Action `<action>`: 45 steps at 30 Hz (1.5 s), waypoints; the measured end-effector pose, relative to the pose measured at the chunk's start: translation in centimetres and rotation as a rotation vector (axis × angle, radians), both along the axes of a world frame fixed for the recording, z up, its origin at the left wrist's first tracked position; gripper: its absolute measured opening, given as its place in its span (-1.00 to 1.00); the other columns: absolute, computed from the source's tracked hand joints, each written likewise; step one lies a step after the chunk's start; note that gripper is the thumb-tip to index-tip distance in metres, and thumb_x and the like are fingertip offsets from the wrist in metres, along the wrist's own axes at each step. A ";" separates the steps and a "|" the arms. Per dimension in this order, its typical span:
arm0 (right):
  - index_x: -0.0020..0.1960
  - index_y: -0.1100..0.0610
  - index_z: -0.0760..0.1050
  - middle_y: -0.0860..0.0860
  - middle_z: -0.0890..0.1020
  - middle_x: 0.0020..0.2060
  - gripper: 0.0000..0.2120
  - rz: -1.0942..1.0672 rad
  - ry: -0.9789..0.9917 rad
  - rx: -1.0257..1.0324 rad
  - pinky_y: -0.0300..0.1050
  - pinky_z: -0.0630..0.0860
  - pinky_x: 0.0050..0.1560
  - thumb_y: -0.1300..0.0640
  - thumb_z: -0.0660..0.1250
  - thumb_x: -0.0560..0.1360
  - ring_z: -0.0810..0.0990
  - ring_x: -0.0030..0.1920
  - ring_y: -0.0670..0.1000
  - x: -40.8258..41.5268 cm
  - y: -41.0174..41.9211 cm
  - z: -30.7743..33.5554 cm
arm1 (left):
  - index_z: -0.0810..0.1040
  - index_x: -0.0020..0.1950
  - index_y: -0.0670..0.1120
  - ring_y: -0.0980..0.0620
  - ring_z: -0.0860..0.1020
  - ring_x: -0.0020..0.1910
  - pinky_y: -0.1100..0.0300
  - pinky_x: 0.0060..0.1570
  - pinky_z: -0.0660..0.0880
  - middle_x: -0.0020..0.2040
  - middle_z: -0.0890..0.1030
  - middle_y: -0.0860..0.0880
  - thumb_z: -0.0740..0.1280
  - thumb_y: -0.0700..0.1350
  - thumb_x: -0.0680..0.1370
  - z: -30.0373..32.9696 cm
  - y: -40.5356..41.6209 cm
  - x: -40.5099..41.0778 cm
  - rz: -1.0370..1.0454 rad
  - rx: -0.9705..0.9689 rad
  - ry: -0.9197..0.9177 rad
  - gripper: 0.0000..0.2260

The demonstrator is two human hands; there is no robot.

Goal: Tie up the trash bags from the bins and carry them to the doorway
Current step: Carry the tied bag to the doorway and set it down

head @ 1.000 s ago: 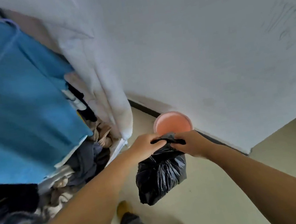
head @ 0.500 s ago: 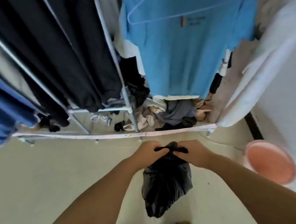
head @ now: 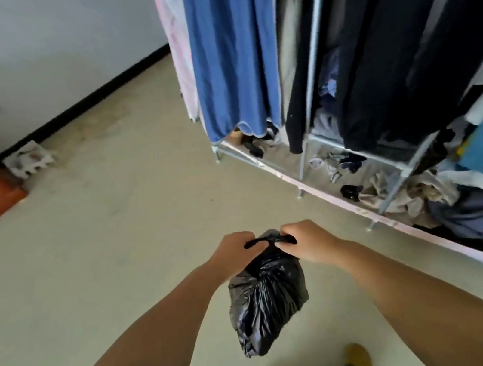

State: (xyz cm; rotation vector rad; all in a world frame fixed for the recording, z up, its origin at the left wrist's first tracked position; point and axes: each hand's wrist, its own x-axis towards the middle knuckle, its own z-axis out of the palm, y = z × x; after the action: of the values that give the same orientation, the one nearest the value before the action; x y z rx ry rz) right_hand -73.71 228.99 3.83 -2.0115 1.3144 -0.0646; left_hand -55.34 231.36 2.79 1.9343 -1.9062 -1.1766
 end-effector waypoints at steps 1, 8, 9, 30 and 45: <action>-0.38 -0.12 0.21 -0.16 0.38 -0.43 -0.62 0.036 0.007 0.010 -0.31 0.23 -0.39 0.05 0.25 0.56 0.35 -0.41 -0.21 2.5 -0.4 0.0 | 0.31 -0.38 -0.07 0.08 0.31 -0.40 0.21 -0.37 0.19 -0.40 0.34 0.01 0.26 0.04 0.57 0.0 0.2 2.5 0.035 0.004 0.000 -0.64; -0.30 0.09 0.34 -0.01 0.43 -0.40 -0.70 0.294 0.052 0.034 -0.14 0.26 -0.36 0.00 0.22 0.56 0.37 -0.41 -0.04 16.6 -4.8 -0.8 | 0.30 -0.40 -0.05 0.07 0.30 -0.44 0.23 -0.40 0.20 -0.43 0.32 0.03 0.27 0.02 0.57 -0.7 0.0 15.5 0.285 0.030 0.026 -0.63; -0.28 0.10 0.35 -0.01 0.44 -0.40 -0.71 0.333 0.061 0.028 -0.15 0.26 -0.37 -0.01 0.22 0.56 0.38 -0.41 -0.05 18.3 -5.8 -1.0 | 0.30 -0.40 -0.05 0.06 0.29 -0.44 0.23 -0.40 0.19 -0.43 0.32 0.02 0.27 0.02 0.57 -0.8 -0.5 17.0 0.312 0.028 0.033 -0.63; -0.30 -0.11 0.32 -0.15 0.44 -0.37 -0.73 0.622 0.109 0.008 -0.25 0.32 -0.32 0.03 0.19 0.58 0.44 -0.33 -0.09 46.3 -42.2 -0.9 | 0.30 -0.36 -0.11 0.04 0.28 -0.41 0.20 -0.38 0.17 -0.40 0.32 -0.03 0.26 0.04 0.56 -1.7 -33.5 43.1 0.482 -0.008 -0.018 -0.63; -0.24 0.13 0.37 -0.03 0.42 -0.42 -0.74 0.340 0.078 -0.049 -0.15 0.24 -0.38 0.01 0.23 0.55 0.38 -0.40 -0.03 69.5 -71.6 0.5 | 0.31 -0.38 -0.04 0.07 0.29 -0.42 0.21 -0.39 0.19 -0.41 0.33 0.02 0.27 0.06 0.56 1.2 -66.2 68.7 0.226 -0.057 -0.030 -0.64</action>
State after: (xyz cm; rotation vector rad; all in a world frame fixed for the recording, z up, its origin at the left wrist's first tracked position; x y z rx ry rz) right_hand -4.19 157.37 4.32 -2.2717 1.0076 0.1425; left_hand 13.38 165.21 3.99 2.0821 -1.6607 -1.0233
